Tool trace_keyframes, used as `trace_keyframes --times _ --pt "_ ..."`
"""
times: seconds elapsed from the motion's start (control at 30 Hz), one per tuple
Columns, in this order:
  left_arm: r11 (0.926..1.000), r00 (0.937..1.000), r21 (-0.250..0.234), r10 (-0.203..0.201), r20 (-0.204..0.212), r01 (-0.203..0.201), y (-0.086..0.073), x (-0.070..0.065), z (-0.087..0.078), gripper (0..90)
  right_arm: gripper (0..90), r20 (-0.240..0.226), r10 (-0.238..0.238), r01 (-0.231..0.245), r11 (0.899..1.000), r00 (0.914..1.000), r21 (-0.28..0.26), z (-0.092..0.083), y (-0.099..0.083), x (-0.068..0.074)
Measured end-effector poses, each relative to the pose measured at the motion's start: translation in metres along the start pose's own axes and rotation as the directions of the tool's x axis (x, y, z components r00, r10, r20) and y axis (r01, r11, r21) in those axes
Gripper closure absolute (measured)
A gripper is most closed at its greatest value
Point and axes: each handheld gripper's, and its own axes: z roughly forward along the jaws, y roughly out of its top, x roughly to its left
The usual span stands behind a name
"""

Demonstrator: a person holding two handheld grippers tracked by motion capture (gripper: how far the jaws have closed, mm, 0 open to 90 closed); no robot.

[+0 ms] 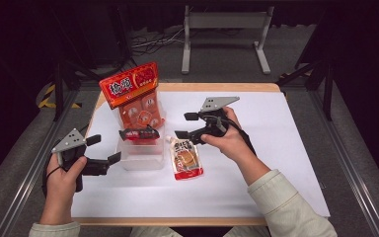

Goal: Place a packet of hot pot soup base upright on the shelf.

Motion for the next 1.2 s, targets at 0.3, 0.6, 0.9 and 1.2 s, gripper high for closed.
trace_keyframes --times 0.3,0.6,0.9,1.2 --pt "1.0000 1.0000 0.006 -0.006 -0.003 0.006 0.000 0.000 0.000 2.0 10.9 0.046 -0.002 0.001 1.000 0.9989 0.027 -0.009 -0.006 -0.003" --pt "0.9999 1.0000 0.014 -0.005 -0.003 0.005 0.000 0.000 0.001 2.0 14.3 0.121 -0.023 0.008 0.992 0.9924 0.123 -0.011 -0.013 -0.007" --pt "0.9999 1.0000 0.011 -0.004 -0.004 0.005 0.002 0.003 0.003 2.0 16.0 0.156 0.023 -0.049 0.985 0.9875 0.165 -0.005 -0.022 -0.017" --pt "0.9999 0.9999 0.000 -0.011 -0.012 0.011 0.003 0.005 -0.001 2.0 11.5 0.127 0.069 -0.086 0.987 0.9895 0.133 0.012 -0.031 -0.024"
